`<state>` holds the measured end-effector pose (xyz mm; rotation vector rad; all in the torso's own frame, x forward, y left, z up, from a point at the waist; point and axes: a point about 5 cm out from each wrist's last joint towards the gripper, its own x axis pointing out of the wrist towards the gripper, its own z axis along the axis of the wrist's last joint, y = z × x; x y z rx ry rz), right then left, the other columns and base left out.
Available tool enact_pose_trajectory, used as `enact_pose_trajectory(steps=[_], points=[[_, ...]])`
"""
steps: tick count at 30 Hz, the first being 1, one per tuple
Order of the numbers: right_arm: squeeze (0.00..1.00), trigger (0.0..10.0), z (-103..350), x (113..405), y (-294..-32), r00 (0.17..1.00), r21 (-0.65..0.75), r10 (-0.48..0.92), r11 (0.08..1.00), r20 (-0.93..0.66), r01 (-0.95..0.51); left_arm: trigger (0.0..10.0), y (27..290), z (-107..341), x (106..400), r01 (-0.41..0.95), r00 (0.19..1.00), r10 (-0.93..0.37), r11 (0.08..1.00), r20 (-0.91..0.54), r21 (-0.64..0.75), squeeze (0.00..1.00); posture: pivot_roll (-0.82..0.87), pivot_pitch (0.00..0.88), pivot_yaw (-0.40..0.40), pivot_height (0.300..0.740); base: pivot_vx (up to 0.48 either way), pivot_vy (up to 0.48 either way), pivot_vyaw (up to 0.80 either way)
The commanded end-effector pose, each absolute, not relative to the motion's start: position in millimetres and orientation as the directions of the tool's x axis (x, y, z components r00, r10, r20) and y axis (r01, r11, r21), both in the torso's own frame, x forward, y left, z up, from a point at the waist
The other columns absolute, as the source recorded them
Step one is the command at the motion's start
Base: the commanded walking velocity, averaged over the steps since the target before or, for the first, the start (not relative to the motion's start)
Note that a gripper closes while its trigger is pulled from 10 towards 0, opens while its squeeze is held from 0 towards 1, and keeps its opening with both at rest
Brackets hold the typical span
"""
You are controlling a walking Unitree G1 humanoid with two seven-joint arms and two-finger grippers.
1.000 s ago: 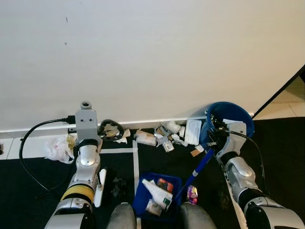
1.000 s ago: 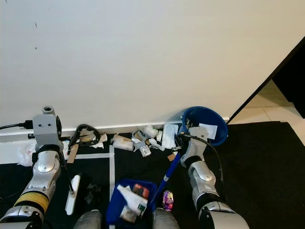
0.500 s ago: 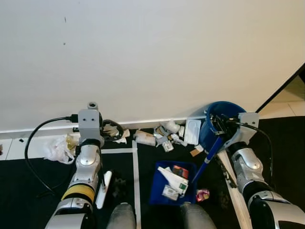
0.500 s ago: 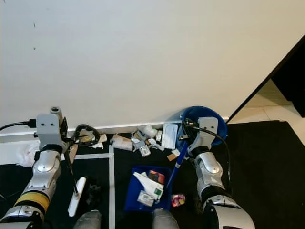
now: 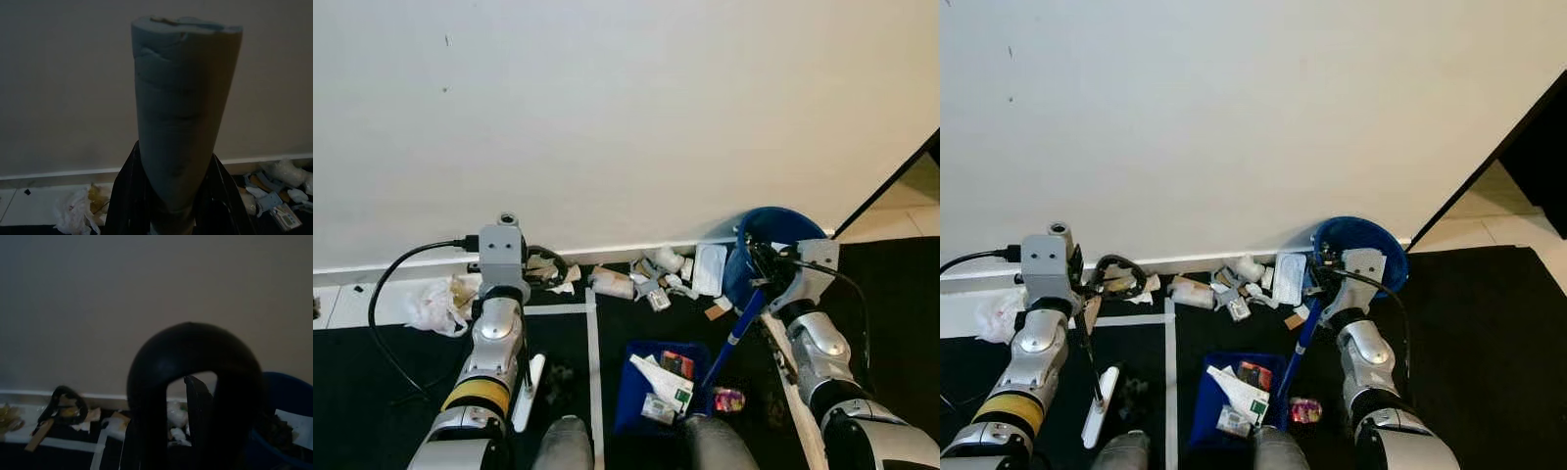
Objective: Sweep floor
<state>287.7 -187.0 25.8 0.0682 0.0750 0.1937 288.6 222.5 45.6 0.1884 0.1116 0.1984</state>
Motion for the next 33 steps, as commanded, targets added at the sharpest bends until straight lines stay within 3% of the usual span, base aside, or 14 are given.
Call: enact_pose_trajectory(steps=[1, 2, 11, 21, 33], points=[[0.0, 0.0, 26.3, 289.0, -182.9, 0.975, 0.067, 0.213, 0.976, -0.068, -0.209, 10.0, 221.9, 27.9, 275.9, -0.195, 0.958, 0.227, 0.963, -0.174, 0.183, 0.0, 0.13, 0.141, -0.085, 0.74, 0.0, 0.0, 0.0], [0.0, 0.0, 26.0, 290.6, -173.6, 0.967, 0.074, 0.244, 0.968, -0.073, -0.239, 10.0, 218.9, 31.4, 272.8, -0.196, 0.966, 0.218, 0.968, -0.141, 0.158, 0.0, 0.14, 0.204, -0.102, 0.74, 0.0, 0.0, 0.0], [0.0, 0.0, 49.3, 310.0, -148.3, 0.946, 0.09, 0.323, 0.942, 0.033, -0.324, 10.0, 223.4, 53.0, 272.1, -0.217, 0.975, 0.221, 0.969, -0.023, 0.114, 0.0, 0.14, 0.262, -0.134, 0.74, 0.0, 0.0, 0.0], [0.0, 0.0, 79.9, 327.8, -131.5, 0.918, 0.077, 0.359, 0.924, 0.169, -0.375, 10.0, 224.6, 67.9, 276.5, -0.224, 0.975, 0.223, 0.971, 0.023, 0.084, 0.0, 0.14, 0.251, -0.138, 0.74, 0.0, 0.0, 0.0], [0.0, 0.0, 67.4, 316.4, -122.4, 0.905, 0.069, 0.4, 0.908, 0.146, -0.412, 10.0, 215.7, 71.0, 277.0, -0.194, 0.981, 0.193, 0.978, 0.025, 0.075, 0.0, 0.14, 0.244, -0.134, 0.74, 0.0, 0.0, 0.0]])
